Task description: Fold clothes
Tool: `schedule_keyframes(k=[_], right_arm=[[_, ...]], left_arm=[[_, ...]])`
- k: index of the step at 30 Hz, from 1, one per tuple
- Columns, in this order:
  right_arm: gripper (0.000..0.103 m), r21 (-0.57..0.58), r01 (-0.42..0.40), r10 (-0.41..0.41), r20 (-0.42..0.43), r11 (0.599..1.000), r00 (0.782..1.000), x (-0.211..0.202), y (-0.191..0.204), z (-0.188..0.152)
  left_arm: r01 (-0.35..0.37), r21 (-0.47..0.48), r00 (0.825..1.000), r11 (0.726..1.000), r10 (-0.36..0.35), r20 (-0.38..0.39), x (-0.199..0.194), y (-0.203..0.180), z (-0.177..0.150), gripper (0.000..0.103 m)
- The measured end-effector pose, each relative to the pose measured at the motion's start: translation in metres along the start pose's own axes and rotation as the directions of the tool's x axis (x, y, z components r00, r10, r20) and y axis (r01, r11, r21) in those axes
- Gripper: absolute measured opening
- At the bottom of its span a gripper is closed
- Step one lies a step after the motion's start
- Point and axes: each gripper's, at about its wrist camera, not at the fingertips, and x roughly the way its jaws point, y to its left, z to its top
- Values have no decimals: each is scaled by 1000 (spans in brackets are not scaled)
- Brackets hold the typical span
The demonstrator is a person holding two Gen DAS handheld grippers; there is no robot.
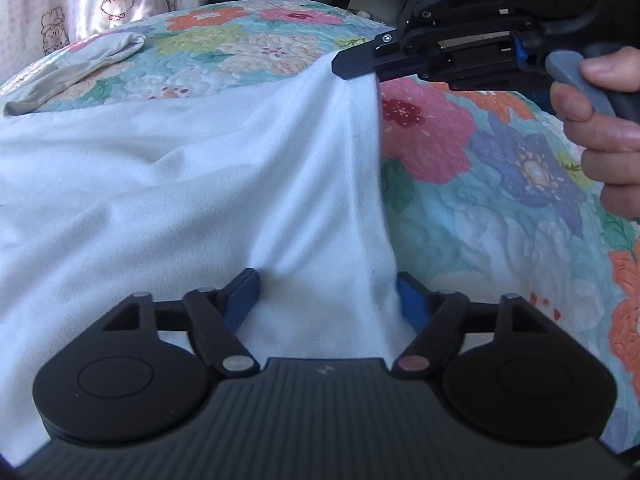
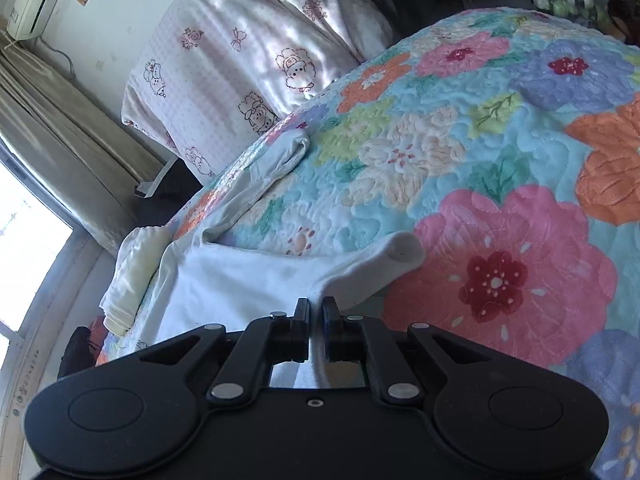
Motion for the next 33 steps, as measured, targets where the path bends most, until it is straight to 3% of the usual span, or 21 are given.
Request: schedule_keyframes(k=[1,2,6,9,11,14,18,20,21,22,24,25,26,28,30,33], right_arm=[[8,-38,24,-24,-1,999,1000,-1,5,-1],[8,-57,35,-35,-3,998,999,-1,6,-1],[8,-36,17,-17,-5,999,1000,-7,1,1],[8,-119,160,-159,18,980,987,-8,12,-3],[7,-282,267,-273,18,921,962,5,26,-12],[8,-390,349,-379,-1,852,925,32,22,-26],[15,-348,391,-417,1,852,909,36,10,-30],[16,-385,457,-483,31,802,875,25,22,-30],[25,-416,509,-525,86,754,847,17,33,-31],[28,-425,547,-549,130,721,826,10,41,-31],[33,-401,540,-526,154,740,836,-7,53,-25],[33,-389,495,-483,135,777,865,-12,59,-22],[33,-374,433,-426,105,820,899,-16,66,-19],[33,-346,291,-295,42,892,954,-18,83,-16],[39,-339,136,-155,-30,931,987,-10,110,-20],[44,-364,-65,12,-145,929,989,10,158,-33]], left_arm=[[17,-30,1000,999,-17,-8,-3,5,2,16],[57,-97,998,994,-59,-18,-6,13,4,7],[146,-198,988,969,-153,-21,-18,24,1,7],[221,-239,973,946,-232,-18,-15,28,-3,7],[228,-288,967,930,-250,-43,-4,35,-9,8],[265,-372,956,890,-293,-21,-3,45,-14,10],[269,-421,947,866,-317,-49,-16,51,-23,14],[252,-447,950,858,-308,-54,-35,60,-35,16],[244,-460,951,854,-303,-57,-45,64,-42,32],[235,-467,955,852,-291,-51,-57,71,-48,37],[175,-476,979,861,-202,-4,-91,92,-58,45],[128,-492,990,861,-138,16,-108,104,-62,53],[65,-517,998,853,-57,30,-126,118,-65,55],[-51,-575,994,817,96,48,-157,146,-73,56],[-171,-639,965,750,260,46,-189,173,-88,56],[-306,-723,890,620,457,15,-234,212,-118,57]])
